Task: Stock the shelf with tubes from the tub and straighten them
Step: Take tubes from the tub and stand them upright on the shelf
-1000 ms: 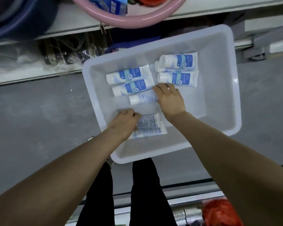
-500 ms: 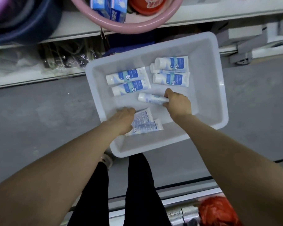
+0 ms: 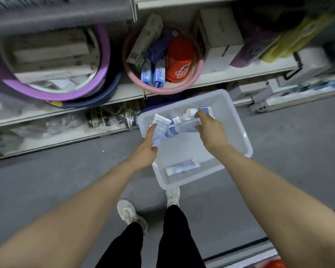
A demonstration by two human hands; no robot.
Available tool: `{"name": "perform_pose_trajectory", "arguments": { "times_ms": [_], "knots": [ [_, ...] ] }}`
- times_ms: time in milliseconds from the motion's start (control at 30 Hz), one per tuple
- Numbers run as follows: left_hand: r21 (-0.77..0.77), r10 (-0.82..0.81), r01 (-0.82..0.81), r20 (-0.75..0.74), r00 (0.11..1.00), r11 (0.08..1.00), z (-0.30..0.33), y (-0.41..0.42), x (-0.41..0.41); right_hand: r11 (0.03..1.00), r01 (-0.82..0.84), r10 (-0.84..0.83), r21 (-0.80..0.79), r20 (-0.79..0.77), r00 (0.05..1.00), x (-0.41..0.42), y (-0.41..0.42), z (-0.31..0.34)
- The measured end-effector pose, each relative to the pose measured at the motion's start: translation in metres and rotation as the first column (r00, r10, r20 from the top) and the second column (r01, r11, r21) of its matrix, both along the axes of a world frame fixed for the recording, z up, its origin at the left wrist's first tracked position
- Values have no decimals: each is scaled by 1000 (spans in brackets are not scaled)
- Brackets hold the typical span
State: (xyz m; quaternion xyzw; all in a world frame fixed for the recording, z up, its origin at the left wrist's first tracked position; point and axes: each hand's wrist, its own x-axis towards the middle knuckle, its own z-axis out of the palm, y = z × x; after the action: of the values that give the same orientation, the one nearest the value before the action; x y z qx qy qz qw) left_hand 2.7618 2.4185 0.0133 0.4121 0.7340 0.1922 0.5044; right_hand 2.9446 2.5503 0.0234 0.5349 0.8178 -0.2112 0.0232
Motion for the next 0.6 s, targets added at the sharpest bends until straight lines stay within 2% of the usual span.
{"name": "perform_pose_trajectory", "arguments": {
  "times_ms": [200,333,433,600],
  "knots": [
    [262,57,-32,-86,995,964,83,-25,-56,976,-23,62,216,-180,982,-38,-28,94],
    [369,123,-81,-91,988,926,145,-37,-91,922,22,110,387,-315,943,-75,-34,165],
    [475,202,-158,-44,978,866,188,-47,-118,899,33,166,436,-410,897,-107,-34,213],
    [623,302,-239,4,953,745,256,-59,-166,853,-13,296,522,-463,835,-159,-42,291]
  ]
}}
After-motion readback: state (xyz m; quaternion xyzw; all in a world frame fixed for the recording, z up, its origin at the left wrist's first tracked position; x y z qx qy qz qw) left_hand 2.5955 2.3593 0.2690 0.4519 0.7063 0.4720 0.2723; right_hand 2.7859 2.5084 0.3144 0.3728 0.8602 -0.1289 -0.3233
